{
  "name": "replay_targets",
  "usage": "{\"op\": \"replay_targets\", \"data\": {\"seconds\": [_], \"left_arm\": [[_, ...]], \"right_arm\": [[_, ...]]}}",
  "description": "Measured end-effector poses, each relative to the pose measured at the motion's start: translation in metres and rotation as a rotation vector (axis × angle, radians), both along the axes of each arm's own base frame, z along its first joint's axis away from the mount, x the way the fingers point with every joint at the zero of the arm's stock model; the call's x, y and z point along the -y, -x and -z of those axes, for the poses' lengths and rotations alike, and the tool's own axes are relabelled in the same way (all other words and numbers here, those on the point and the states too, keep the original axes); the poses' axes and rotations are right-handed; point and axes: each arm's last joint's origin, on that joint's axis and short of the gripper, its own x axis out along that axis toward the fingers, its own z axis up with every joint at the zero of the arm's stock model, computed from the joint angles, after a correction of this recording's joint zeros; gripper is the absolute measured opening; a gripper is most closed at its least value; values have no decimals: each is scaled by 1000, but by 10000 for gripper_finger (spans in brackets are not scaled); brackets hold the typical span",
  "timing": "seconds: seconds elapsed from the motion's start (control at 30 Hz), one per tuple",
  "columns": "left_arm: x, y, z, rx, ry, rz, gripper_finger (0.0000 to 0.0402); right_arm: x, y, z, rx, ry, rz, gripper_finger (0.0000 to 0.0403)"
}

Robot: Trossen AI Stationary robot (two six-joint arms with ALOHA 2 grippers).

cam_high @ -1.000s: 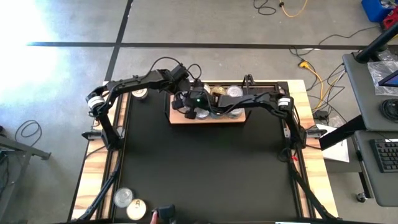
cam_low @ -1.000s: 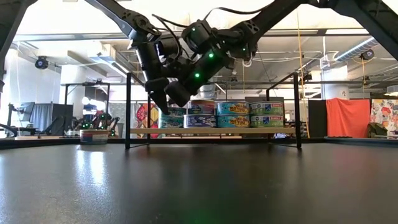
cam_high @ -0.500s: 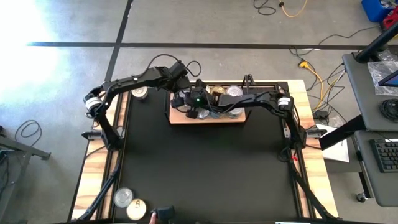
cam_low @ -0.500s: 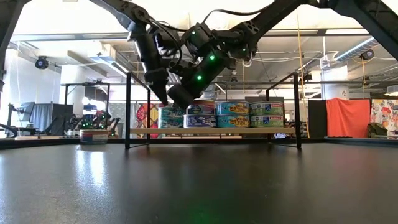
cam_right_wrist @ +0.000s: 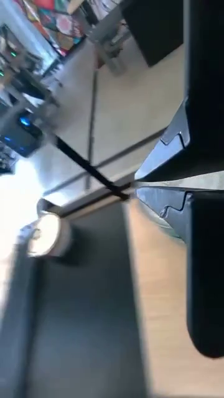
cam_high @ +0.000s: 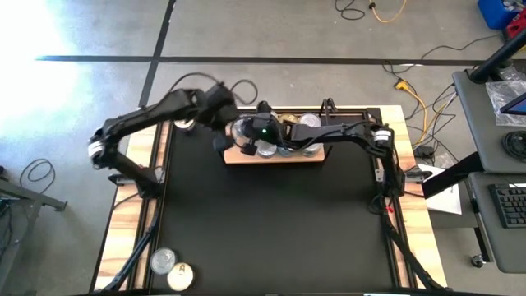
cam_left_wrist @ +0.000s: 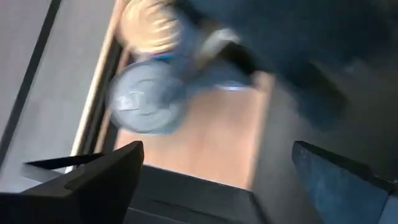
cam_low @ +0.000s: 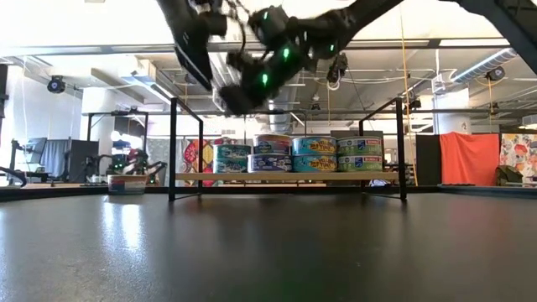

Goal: Stack canned seafood by type on shelf
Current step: Put the blue-pink tuna can on the shelf

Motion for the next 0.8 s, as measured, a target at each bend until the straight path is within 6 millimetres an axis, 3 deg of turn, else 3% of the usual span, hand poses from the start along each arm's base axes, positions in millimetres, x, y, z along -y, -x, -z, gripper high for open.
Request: {"op": "replay_targets", "data": {"seconds": [0.2, 0.43, 0.6, 0.8], "left_arm": [[69, 23, -13, 43, -46, 126, 381], [136, 60, 9, 68, 113, 141, 377], [191, 83, 34, -12, 292, 54, 377], [263, 100, 65, -166, 426, -121, 377]], "right_arm": [[-19, 14, -52, 115, 4, 24, 18], [-77, 44, -113, 171, 2, -60, 18], [-124, 56, -126, 154, -6, -151, 18], [-183, 62, -120, 95, -25, -290, 18]]}}
